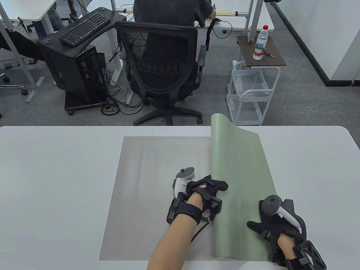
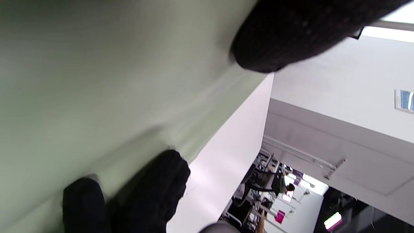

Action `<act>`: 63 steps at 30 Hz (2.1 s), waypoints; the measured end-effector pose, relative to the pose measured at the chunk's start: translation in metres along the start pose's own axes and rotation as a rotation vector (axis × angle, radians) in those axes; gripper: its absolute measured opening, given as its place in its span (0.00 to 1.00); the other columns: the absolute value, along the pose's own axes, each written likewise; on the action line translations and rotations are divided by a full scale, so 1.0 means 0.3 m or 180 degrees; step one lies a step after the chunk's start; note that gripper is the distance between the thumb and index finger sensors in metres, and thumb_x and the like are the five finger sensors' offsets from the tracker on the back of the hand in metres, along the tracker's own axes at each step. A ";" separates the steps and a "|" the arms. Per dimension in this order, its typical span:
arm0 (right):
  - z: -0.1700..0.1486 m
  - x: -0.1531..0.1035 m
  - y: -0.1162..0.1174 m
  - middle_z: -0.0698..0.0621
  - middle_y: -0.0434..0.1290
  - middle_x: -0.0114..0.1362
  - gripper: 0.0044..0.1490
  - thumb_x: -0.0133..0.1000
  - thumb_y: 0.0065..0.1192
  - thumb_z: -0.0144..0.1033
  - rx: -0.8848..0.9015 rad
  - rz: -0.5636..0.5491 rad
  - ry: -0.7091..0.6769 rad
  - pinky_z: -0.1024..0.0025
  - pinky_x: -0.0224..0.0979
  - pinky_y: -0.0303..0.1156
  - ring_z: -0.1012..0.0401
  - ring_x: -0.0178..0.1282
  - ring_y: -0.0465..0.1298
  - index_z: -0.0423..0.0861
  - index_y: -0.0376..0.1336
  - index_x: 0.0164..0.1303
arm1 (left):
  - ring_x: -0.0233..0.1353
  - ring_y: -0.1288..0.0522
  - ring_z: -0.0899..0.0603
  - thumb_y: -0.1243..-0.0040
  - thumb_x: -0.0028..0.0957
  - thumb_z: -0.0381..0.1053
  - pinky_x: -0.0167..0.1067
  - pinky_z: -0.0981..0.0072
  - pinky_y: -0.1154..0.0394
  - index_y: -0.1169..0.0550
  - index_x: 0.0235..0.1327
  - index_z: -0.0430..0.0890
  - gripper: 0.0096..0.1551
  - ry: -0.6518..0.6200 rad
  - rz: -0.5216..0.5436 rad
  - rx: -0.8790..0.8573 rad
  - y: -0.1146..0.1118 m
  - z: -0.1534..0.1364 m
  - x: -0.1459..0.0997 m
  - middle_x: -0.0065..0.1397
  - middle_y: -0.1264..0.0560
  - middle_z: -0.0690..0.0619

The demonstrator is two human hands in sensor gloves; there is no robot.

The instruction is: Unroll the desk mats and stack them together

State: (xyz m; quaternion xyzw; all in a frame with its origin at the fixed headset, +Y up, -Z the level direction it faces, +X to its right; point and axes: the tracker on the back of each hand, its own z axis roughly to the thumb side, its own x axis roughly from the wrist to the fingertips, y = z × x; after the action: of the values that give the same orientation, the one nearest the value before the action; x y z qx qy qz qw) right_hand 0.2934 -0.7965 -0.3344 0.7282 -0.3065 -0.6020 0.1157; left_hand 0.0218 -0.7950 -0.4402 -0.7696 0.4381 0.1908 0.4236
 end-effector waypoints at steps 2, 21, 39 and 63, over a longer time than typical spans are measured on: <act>0.000 0.000 -0.002 0.46 0.20 0.79 0.61 0.50 0.51 0.67 -0.0009 -0.0006 -0.0002 0.42 0.76 0.30 0.42 0.78 0.23 0.51 0.24 0.75 | 0.65 0.18 0.34 0.36 0.49 0.46 0.60 0.45 0.17 0.53 0.63 0.43 0.44 -0.0222 -0.0139 -0.0045 0.001 -0.001 0.007 0.72 0.36 0.43; -0.003 0.000 -0.006 0.46 0.20 0.79 0.61 0.49 0.51 0.67 0.0042 0.0026 -0.0017 0.42 0.76 0.30 0.42 0.78 0.23 0.51 0.25 0.75 | 0.63 0.19 0.41 0.29 0.49 0.48 0.60 0.48 0.19 0.48 0.66 0.47 0.45 -0.0074 0.0186 -0.0066 0.107 -0.024 -0.041 0.73 0.34 0.47; 0.000 0.000 -0.004 0.46 0.20 0.79 0.62 0.49 0.52 0.67 -0.0018 0.0003 0.0003 0.42 0.76 0.30 0.42 0.78 0.23 0.51 0.25 0.75 | 0.65 0.20 0.39 0.37 0.51 0.44 0.61 0.45 0.21 0.61 0.68 0.45 0.52 -0.0103 0.0030 -0.0119 0.118 -0.039 -0.024 0.75 0.39 0.43; 0.001 0.002 -0.004 0.46 0.20 0.79 0.62 0.50 0.53 0.67 -0.0017 0.0015 0.0017 0.43 0.77 0.30 0.42 0.78 0.23 0.52 0.24 0.75 | 0.59 0.14 0.44 0.29 0.49 0.51 0.55 0.54 0.14 0.45 0.64 0.46 0.42 0.0163 0.0412 0.0118 0.200 -0.014 -0.072 0.70 0.32 0.48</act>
State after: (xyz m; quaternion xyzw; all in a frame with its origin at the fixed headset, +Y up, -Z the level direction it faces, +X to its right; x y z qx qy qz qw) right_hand 0.2934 -0.7956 -0.3356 0.7288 -0.3063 -0.6005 0.1200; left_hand -0.0404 -0.8027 -0.4526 -0.7363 0.5011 0.1899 0.4133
